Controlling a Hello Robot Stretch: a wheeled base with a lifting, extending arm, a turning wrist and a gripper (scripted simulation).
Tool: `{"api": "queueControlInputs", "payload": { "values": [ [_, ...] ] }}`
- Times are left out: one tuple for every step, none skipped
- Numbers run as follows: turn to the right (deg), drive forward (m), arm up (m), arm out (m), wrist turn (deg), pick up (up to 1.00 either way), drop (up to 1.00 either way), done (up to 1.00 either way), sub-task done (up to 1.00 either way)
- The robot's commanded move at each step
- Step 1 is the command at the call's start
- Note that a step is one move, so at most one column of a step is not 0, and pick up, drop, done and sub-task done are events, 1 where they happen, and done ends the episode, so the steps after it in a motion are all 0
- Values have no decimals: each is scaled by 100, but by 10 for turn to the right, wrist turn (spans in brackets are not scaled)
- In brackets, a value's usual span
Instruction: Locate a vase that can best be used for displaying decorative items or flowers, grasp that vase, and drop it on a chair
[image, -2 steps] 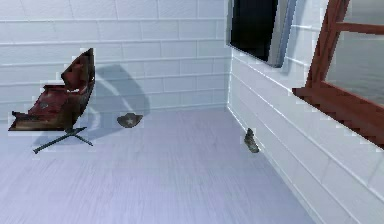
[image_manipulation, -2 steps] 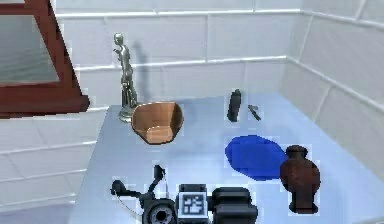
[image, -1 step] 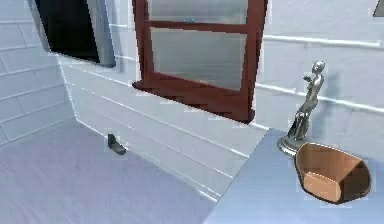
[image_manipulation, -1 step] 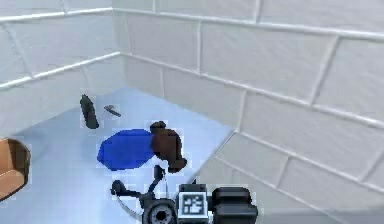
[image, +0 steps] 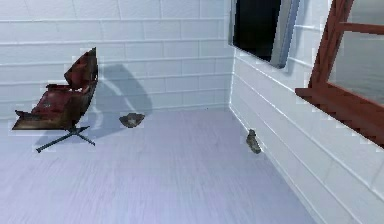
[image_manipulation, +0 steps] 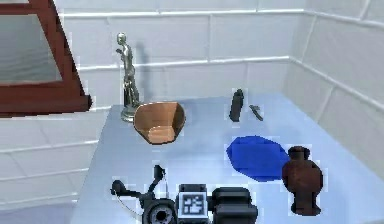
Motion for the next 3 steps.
{"api": "queueControlInputs", "payload": {
  "values": [
    [450, 0, 0, 0, 0, 0, 0, 0, 0],
    [450, 0, 0, 0, 0, 0, 0, 0, 0],
    [450, 0, 0, 0, 0, 0, 0, 0, 0]
  ]
}}
